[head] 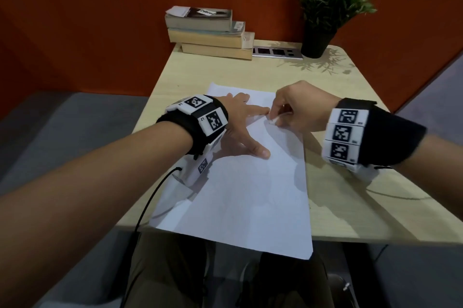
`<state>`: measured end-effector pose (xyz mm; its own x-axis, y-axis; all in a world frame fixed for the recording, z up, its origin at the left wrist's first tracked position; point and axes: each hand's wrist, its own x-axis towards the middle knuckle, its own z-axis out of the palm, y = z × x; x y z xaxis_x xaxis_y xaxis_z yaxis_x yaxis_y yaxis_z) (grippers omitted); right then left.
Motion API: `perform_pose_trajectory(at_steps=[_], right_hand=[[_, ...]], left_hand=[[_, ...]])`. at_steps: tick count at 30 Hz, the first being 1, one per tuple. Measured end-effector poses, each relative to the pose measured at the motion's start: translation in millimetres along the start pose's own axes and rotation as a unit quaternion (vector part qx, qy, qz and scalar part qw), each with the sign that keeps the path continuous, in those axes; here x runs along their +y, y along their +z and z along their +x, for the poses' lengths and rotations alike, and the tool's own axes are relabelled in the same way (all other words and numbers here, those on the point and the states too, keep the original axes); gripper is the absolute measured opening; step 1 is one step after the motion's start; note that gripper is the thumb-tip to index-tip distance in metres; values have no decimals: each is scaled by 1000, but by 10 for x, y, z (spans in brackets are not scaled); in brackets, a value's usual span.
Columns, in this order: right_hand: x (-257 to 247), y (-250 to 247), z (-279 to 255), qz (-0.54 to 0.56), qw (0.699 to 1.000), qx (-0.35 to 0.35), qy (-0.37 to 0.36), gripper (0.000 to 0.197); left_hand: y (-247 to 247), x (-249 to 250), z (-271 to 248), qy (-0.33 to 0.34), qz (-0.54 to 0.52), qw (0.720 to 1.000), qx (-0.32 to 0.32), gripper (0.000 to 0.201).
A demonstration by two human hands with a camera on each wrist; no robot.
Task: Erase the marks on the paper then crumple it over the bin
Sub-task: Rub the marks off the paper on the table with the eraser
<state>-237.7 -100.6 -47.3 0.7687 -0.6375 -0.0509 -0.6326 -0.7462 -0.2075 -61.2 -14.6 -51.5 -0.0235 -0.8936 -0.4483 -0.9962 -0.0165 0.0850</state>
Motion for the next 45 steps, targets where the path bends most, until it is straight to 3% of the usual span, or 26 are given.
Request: perform_pose_trajectory(at_steps=[8,14,18,27,32,36,45], right_hand=[[2,-75,-393,-2,997,-71,-42,19],[-50,-68,18,6,1000,7,24,11],[-19,-13,32,-8,1000,16,26,12],[48,-77,-414,15,997,-62,-33,21],[8,-58,31,29,999,32,31,14],[-58,-2,209,4,998,50,45,9],[41,-8,-463,8,997,-50,-51,20]], left_hand=[[23,8,5,-6,-1,1000,-3,125],[5,24,-33,-10,-10,1000,4,122],[-4,19,-39,-13,-18,1000,2,122],[31,18,-73,-10,-8,1000,16,133],[13,35,-84,-9,-4,1000,20,132],[-4,40,-78,-3,-15,1000,17,128],[117,-41,-36,16,-10,999,43,138]])
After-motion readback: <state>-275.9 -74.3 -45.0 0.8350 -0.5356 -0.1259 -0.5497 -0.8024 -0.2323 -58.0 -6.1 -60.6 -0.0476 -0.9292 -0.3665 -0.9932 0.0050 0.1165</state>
